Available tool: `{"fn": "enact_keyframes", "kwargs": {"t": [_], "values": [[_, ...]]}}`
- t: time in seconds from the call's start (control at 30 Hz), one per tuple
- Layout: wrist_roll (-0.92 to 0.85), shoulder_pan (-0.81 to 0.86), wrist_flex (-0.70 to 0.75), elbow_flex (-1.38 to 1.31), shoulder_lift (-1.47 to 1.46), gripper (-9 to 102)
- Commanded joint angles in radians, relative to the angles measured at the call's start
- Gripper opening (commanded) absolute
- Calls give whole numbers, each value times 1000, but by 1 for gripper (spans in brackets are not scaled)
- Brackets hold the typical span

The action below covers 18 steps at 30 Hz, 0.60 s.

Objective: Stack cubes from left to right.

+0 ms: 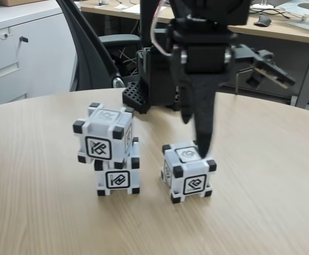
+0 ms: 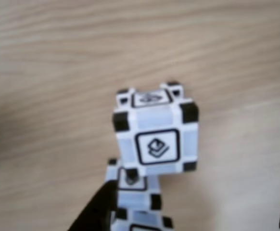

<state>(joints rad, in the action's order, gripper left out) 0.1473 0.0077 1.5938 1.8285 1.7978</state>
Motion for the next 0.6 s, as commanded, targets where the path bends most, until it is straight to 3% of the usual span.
{"fn": "enact_keyframes", "kwargs": {"t": [0.0,0.57], "values": [[0,2,3,-35,21,38],[-8,18,-9,34,-186,40]]}}
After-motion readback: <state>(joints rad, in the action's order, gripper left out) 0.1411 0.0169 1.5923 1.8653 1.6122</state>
